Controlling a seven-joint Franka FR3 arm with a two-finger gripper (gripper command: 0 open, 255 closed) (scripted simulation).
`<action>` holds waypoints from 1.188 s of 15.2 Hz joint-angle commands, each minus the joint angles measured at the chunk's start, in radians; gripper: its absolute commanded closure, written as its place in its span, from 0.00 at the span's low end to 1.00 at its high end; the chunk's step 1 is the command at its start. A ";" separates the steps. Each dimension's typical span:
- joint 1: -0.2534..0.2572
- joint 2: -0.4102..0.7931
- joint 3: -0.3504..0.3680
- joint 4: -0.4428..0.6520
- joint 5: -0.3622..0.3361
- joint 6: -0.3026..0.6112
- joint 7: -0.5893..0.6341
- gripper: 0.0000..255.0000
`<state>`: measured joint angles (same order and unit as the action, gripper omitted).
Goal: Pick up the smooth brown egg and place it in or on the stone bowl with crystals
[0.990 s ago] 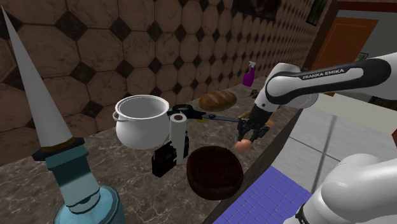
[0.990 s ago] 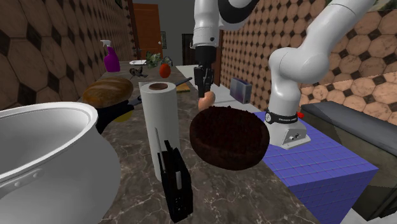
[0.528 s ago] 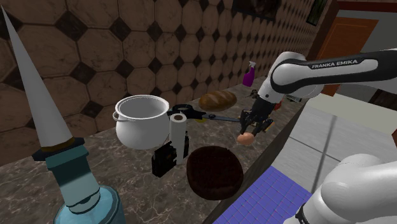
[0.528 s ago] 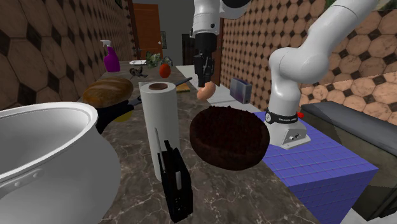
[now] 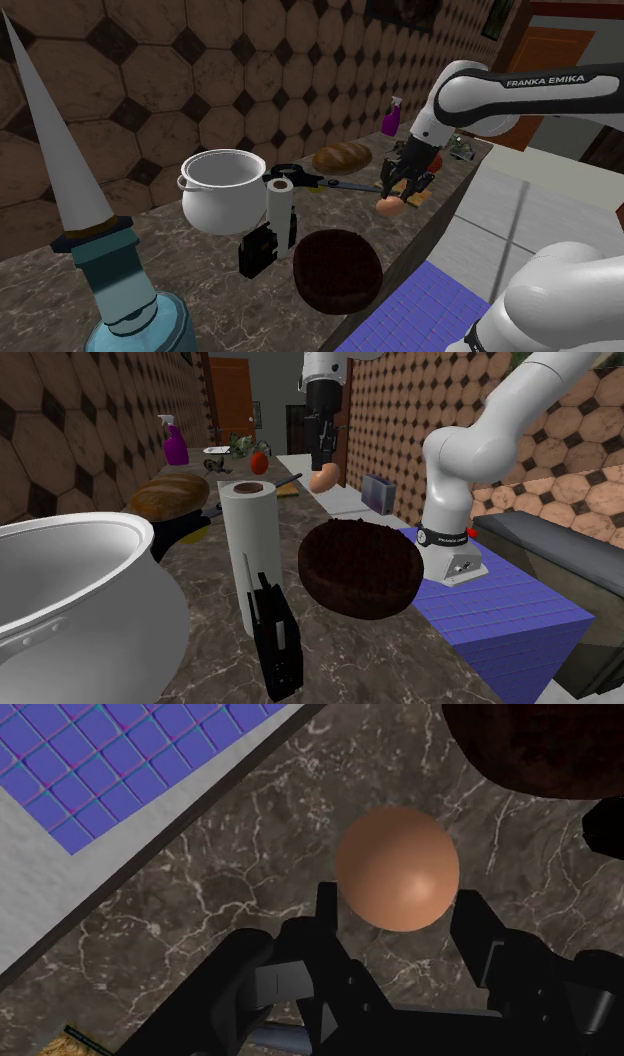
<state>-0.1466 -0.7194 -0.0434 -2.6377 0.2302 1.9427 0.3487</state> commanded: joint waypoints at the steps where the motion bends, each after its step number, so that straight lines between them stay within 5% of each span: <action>1: -0.001 -0.004 0.000 0.025 -0.003 -0.029 0.007 1.00; 5: -0.001 -0.010 -0.001 0.068 -0.007 -0.076 0.017 1.00; 18: 0.149 0.005 0.298 0.094 0.177 0.000 0.337 1.00</action>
<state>-0.0077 -0.7158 0.2319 -2.5555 0.3953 1.9445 0.6569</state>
